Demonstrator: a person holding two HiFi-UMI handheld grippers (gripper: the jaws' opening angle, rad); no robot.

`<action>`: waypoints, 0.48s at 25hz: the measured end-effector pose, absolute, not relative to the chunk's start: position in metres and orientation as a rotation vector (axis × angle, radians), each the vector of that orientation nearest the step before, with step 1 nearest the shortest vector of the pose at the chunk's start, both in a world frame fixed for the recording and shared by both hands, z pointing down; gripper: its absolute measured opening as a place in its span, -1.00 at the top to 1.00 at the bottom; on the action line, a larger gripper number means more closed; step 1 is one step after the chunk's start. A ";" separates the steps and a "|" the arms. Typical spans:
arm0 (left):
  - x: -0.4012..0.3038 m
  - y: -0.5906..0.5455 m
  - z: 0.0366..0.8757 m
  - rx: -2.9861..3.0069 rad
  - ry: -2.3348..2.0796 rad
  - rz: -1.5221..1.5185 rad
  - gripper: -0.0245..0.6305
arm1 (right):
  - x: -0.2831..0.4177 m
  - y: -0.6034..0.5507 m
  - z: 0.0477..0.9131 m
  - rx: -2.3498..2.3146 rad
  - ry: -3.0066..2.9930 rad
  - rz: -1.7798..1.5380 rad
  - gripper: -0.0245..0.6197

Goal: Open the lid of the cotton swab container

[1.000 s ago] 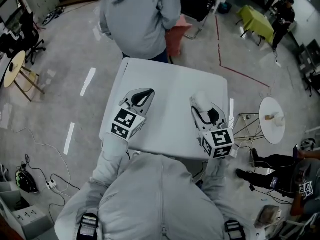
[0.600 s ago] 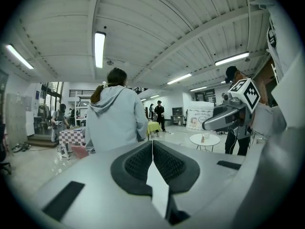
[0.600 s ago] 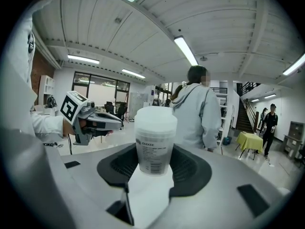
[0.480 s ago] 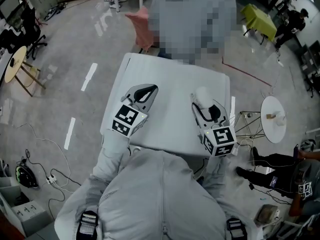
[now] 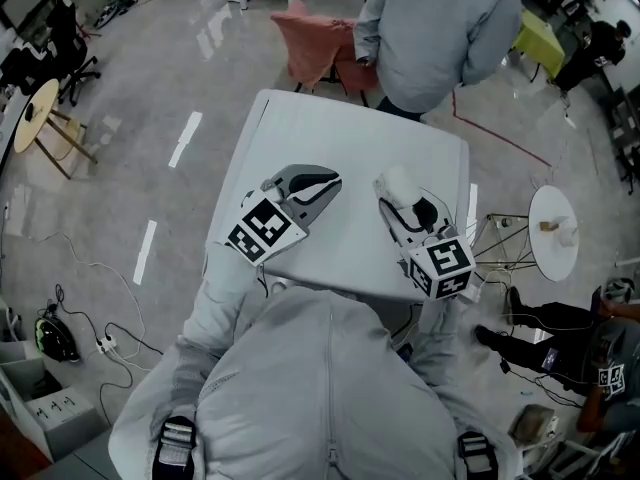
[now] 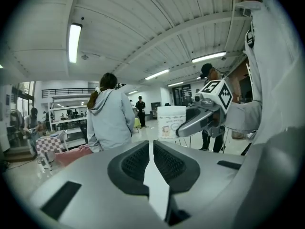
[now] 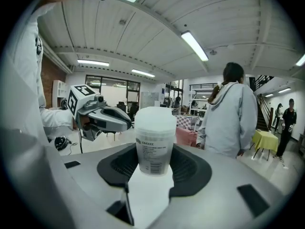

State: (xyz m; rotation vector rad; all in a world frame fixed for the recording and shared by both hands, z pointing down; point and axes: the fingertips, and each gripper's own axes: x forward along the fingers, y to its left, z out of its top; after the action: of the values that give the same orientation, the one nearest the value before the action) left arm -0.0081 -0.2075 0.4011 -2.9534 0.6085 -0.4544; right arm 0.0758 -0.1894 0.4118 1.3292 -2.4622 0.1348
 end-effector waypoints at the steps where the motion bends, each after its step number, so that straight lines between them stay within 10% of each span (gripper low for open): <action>1: -0.006 -0.204 0.401 -2.959 0.576 -0.452 0.85 | 0.073 -0.189 0.416 1.302 -2.461 0.136 0.24; 12: -0.003 -0.175 0.404 -2.907 0.339 -0.506 0.37 | 0.028 -0.168 0.451 0.984 -2.508 0.152 0.24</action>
State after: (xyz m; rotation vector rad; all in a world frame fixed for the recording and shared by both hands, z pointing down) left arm -0.0033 -0.1747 0.4039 -2.9065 0.3387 -0.5056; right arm 0.0275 -0.1682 0.4507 0.9841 -2.5076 0.1522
